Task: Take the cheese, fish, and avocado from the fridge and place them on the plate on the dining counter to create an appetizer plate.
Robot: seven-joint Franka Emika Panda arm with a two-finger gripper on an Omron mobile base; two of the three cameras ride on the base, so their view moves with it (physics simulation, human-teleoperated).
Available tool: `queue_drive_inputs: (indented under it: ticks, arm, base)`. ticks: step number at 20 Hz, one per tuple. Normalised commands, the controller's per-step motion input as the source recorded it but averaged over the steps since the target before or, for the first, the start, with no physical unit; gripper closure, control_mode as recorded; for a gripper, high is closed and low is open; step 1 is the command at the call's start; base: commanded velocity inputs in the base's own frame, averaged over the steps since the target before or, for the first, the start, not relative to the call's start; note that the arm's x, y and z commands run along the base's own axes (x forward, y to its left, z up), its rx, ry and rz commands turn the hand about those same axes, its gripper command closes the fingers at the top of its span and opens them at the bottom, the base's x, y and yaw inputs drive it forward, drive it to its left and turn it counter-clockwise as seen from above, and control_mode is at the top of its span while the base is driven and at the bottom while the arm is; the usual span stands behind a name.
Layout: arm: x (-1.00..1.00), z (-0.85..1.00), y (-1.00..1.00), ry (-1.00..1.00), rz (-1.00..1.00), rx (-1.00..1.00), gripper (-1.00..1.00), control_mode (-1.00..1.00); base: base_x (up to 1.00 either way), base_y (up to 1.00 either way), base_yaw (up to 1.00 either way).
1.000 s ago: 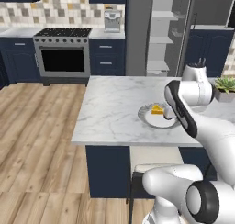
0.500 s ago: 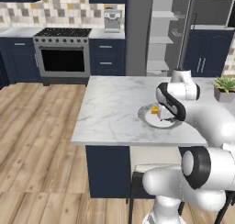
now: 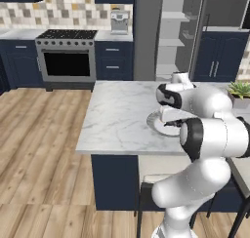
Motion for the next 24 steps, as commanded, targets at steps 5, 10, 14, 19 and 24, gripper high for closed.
queue_drive_inputs:
  ticks: [5, 10, 14, 19, 24]
  arm:
    - [0.44, -0.48, -0.01, 0.06, 0.00, 0.00, 1.00, -1.00]
    - [0.39, -0.60, -0.24, 0.00, 0.00, 0.00, 1.00, -1.00]
    - [0.66, -0.42, -0.29, 0.00, 0.00, 0.00, 1.00, -1.00]
    - [0.82, -0.31, -0.21, 0.00, 0.01, 0.00, 1.00, -1.00]
    - [0.39, -0.66, 0.03, 0.00, 0.06, -0.01, 1.00, -1.00]
  base:
    - [0.00, 0.00, 0.00]
    - [0.00, 0.00, 0.00]
    - [0.00, 0.00, 0.00]
    - [0.00, 0.00, 0.00]
    - [0.00, 0.00, 0.00]
